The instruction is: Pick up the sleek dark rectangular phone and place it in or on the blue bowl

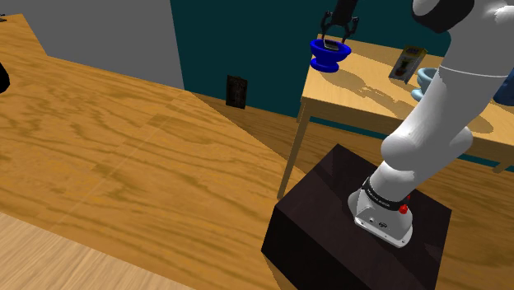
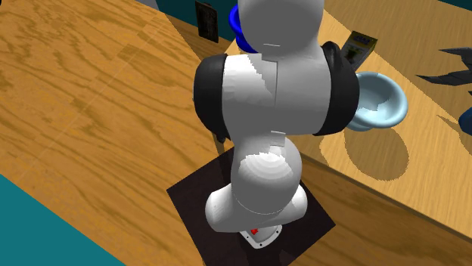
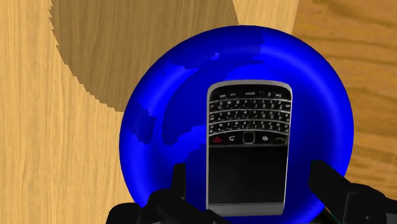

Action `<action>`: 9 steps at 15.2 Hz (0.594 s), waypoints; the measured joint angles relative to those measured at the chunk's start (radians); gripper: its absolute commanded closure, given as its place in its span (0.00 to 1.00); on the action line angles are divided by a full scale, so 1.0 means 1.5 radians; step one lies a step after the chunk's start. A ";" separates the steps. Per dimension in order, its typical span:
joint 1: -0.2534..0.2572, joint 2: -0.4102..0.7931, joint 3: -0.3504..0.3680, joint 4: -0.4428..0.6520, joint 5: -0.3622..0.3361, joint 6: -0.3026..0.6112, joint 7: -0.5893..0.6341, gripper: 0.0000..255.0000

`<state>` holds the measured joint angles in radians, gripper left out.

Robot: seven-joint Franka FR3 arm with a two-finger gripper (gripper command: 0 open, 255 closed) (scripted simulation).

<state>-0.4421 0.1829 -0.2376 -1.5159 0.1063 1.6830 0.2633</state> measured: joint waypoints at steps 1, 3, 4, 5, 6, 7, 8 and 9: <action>-0.001 0.005 0.000 0.022 0.001 -0.017 0.001 0.00; -0.003 0.007 -0.001 0.061 0.002 -0.054 0.002 0.00; -0.005 0.014 -0.002 0.083 0.003 -0.069 0.001 0.00; -0.006 0.015 -0.002 0.091 0.004 -0.076 0.001 0.00; -0.006 0.017 -0.002 0.096 0.004 -0.079 0.000 0.00; -0.007 0.018 -0.002 0.098 0.004 -0.081 0.000 0.00; -0.007 0.018 -0.003 0.099 0.004 -0.082 0.000 0.00; -0.007 0.018 -0.003 0.100 0.004 -0.082 0.000 0.00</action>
<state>-0.4523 0.2101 -0.2414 -1.3664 0.1125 1.5595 0.2636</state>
